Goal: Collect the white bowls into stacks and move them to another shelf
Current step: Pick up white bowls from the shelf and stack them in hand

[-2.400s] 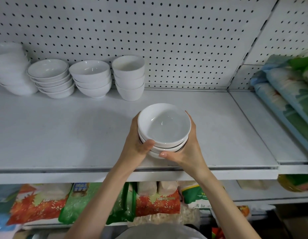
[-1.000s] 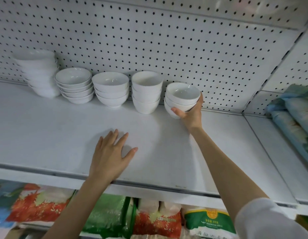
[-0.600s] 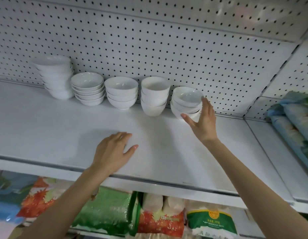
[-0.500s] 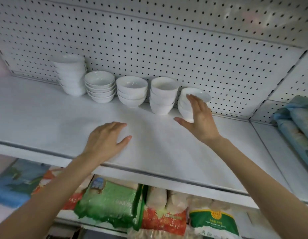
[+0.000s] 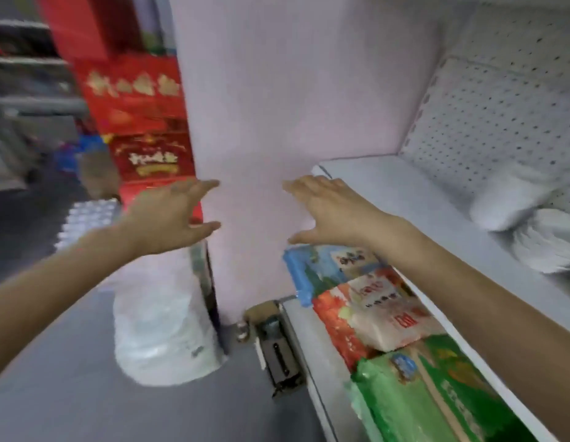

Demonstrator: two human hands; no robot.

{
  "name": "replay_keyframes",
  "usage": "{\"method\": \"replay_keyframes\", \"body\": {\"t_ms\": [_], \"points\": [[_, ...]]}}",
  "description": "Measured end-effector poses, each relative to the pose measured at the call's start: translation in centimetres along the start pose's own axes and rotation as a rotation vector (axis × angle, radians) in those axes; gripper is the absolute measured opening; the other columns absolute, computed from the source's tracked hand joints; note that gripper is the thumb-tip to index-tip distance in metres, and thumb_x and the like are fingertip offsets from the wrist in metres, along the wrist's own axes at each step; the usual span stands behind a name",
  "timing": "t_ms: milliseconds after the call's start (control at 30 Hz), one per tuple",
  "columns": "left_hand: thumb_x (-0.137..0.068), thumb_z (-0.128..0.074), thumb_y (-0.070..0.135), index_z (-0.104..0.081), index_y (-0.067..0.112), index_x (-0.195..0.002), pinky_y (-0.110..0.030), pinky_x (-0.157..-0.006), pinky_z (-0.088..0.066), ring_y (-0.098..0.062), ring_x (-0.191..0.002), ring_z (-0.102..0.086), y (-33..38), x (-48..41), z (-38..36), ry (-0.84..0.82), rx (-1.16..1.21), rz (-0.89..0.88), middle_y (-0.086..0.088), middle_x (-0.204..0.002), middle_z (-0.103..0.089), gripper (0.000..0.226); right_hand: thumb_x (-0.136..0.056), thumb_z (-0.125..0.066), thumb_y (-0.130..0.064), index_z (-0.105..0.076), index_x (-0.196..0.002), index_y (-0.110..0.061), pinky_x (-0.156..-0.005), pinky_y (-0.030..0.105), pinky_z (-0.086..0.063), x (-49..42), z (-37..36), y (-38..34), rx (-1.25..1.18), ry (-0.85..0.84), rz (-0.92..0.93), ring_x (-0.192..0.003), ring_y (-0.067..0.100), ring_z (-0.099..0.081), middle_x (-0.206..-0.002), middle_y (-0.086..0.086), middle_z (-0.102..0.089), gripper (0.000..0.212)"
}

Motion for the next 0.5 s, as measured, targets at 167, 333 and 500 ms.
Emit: {"method": "replay_keyframes", "body": {"t_ms": [167,333,500], "points": [[-0.07,-0.033,0.073,-0.03,0.032,-0.144,-0.045,-0.09,-0.051,-0.029,-0.12,-0.057,-14.3,15.9,7.7,-0.015,-0.139,0.45,-0.003,-0.14,-0.051,0.084,-0.082,-0.062,-0.058,-0.009,-0.153,-0.019,-0.107,0.039,-0.032,-13.4,4.3,-17.1,0.038,0.097,0.464,-0.136,0.028,-0.035,-0.15,0.008,-0.034,0.097],[-0.085,-0.051,0.063,-0.024,0.03,-0.149,-0.042,-0.094,-0.046,-0.029,-0.122,-0.053,-20.9,31.7,14.5,-0.021,-0.232,0.905,-0.001,-0.148,-0.041,0.076,-0.086,-0.06,-0.054,-0.011,-0.153,-0.017,-0.1,0.039,-0.039,-20.3,8.0,-35.2,0.028,0.125,0.875,-0.129,0.03,-0.042,-0.141,0.009,-0.038,0.091],[-0.088,-0.056,0.054,-0.025,0.025,-0.15,-0.039,-0.101,-0.041,-0.025,-0.131,-0.044,-25.7,41.7,20.2,-0.061,-0.347,1.124,-0.001,-0.15,-0.039,0.075,-0.087,-0.059,-0.055,-0.011,-0.153,-0.019,-0.105,0.043,-0.038,-24.8,12.9,-50.4,0.067,0.146,1.141,-0.133,0.028,-0.038,-0.148,0.008,-0.033,0.09]]}}
Point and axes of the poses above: each hand's wrist, its own x-axis away from the middle knuckle, its own z-axis out of the back of the hand, y = z × x, the point moved 3 cm from there along -x, towards the middle knuckle
